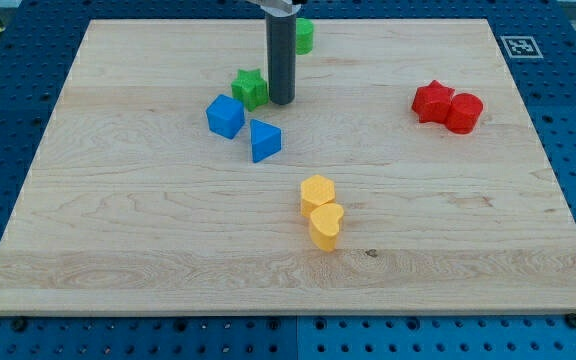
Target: Move the green circle near to the green star
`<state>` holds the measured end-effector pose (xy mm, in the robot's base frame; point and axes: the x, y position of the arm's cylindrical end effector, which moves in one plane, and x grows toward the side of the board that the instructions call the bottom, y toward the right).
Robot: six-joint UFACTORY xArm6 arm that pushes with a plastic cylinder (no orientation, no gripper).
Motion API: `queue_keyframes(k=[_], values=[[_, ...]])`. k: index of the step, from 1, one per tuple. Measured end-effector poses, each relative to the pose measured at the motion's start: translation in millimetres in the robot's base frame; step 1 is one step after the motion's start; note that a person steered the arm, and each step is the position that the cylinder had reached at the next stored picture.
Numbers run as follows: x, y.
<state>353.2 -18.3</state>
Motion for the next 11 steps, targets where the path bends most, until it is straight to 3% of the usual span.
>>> queue_keyframes(k=[2,3,4,6,8,9,11], values=[[-4,-33],[-15,-23],[-34,27],[-98,85],[-150,49],[-148,29],[-102,33]])
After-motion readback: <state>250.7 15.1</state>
